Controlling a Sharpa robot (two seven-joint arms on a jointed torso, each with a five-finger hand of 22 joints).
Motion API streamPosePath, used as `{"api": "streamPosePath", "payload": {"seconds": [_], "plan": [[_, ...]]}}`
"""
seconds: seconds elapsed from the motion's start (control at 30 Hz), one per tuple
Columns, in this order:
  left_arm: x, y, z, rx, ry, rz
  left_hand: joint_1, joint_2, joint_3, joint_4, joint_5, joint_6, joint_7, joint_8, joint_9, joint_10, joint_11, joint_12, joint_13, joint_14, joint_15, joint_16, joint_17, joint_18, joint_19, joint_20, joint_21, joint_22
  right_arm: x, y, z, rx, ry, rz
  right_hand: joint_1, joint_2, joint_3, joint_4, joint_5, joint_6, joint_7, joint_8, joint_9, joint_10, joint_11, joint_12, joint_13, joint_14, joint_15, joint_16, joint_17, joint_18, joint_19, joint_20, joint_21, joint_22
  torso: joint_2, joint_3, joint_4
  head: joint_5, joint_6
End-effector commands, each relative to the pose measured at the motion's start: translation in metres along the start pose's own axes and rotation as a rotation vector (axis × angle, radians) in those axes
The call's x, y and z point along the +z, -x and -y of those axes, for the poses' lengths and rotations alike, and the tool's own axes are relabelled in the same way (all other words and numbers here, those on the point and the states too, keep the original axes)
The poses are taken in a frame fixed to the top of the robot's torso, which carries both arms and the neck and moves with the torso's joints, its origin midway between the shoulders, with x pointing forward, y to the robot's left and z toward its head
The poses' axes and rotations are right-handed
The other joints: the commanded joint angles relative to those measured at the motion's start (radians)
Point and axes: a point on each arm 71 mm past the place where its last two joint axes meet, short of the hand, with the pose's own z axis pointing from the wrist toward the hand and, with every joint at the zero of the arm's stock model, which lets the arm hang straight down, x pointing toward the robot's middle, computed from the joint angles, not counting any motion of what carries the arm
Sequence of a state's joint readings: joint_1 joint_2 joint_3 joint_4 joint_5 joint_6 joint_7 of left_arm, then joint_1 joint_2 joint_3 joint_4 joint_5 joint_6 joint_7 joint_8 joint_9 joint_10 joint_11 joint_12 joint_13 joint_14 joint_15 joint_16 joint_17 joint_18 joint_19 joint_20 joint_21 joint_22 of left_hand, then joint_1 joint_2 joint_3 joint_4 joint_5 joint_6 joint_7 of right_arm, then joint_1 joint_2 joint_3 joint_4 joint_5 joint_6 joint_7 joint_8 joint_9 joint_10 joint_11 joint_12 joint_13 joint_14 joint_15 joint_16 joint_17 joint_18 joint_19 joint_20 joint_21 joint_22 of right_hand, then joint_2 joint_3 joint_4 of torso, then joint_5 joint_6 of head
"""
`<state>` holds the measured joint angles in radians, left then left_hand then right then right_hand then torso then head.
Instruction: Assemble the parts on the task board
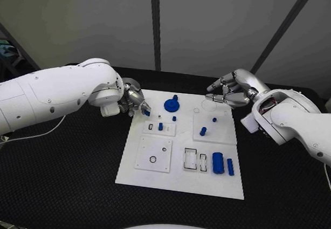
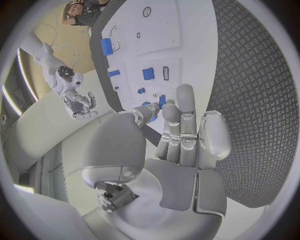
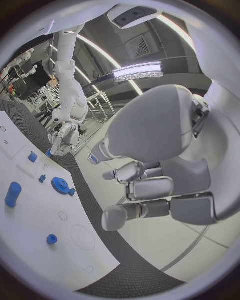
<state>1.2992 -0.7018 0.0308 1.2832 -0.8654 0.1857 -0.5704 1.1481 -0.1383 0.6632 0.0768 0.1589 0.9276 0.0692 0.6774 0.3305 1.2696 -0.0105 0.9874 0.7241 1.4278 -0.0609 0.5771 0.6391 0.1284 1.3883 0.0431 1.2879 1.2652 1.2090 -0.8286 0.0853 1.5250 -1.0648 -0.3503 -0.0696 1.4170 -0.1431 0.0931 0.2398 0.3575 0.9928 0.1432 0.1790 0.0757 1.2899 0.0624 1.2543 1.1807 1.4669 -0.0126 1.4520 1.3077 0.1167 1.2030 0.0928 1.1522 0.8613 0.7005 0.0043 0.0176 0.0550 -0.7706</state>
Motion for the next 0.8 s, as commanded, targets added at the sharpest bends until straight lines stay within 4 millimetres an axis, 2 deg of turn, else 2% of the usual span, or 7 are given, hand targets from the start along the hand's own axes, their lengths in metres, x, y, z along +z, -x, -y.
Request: {"api": "streamPosePath", "payload": {"seconds": [0.03,0.33,0.57,0.8], "plan": [[-0.005,-0.003,0.002,-0.035,-0.016,0.043,-0.013,-0.001,0.148,-0.141,0.007,0.002,-0.009,0.008,0.003,0.018,-0.006,0.009,0.006,-0.002,-0.008,0.000,0.001,-0.046,0.009,0.000,0.008,0.004,0.000,0.001,0.000,0.001,0.003,-0.003,0.000,0.008,0.004,0.003,0.004,-0.001,-0.004,0.005,-0.002,-0.001,-0.008,-0.005,-0.001,0.058,-0.006,-0.004,0.068,0.019,-0.003,-0.003,-0.003,-0.001,0.000,-0.0005,0.0004,0.002,-0.002],[-0.005,-0.020,0.000,0.043,-0.021,0.056,-0.029,-0.013,0.166,-0.149,0.017,0.008,-0.014,0.021,0.008,0.030,-0.010,0.015,0.015,-0.002,-0.011,-0.001,0.001,-0.048,0.015,-0.002,0.015,0.014,0.000,0.001,0.000,0.001,0.003,-0.004,0.001,0.008,0.005,0.003,0.007,-0.001,-0.004,0.005,-0.002,-0.002,-0.008,-0.005,-0.002,0.058,-0.006,-0.005,0.068,0.019,-0.003,-0.003,-0.004,-0.002,0.000,-0.0008,-0.0007,0.005,-0.002],[0.000,-0.032,-0.001,0.095,-0.014,0.043,-0.035,-0.018,0.176,-0.152,0.020,0.009,-0.016,0.027,0.011,0.032,-0.012,0.012,0.011,-0.002,-0.012,-0.001,0.001,-0.048,0.015,-0.004,0.015,0.015,0.000,0.001,0.000,0.000,0.003,-0.004,0.002,0.007,0.005,0.002,0.011,-0.002,-0.004,0.006,-0.002,-0.003,-0.008,-0.006,-0.003,0.058,-0.007,-0.005,0.067,0.019,-0.004,-0.003,-0.006,-0.003,0.001,0.0003,-0.0016,0.003,-0.003],[0.001,-0.039,0.000,0.129,-0.008,0.020,-0.039,-0.020,0.180,-0.153,0.021,0.010,-0.016,0.030,0.013,0.033,-0.013,0.010,0.010,-0.001,-0.012,-0.001,0.001,-0.048,0.015,-0.004,0.015,0.015,0.000,0.001,0.000,0.000,0.003,-0.005,0.004,0.007,0.005,0.002,0.013,-0.002,-0.004,0.006,-0.002,-0.004,-0.008,-0.007,-0.004,0.058,-0.007,-0.006,0.067,0.019,-0.003,-0.003,-0.006,-0.004,0.001,0.0000,0.0003,0.001,-0.007]]}}
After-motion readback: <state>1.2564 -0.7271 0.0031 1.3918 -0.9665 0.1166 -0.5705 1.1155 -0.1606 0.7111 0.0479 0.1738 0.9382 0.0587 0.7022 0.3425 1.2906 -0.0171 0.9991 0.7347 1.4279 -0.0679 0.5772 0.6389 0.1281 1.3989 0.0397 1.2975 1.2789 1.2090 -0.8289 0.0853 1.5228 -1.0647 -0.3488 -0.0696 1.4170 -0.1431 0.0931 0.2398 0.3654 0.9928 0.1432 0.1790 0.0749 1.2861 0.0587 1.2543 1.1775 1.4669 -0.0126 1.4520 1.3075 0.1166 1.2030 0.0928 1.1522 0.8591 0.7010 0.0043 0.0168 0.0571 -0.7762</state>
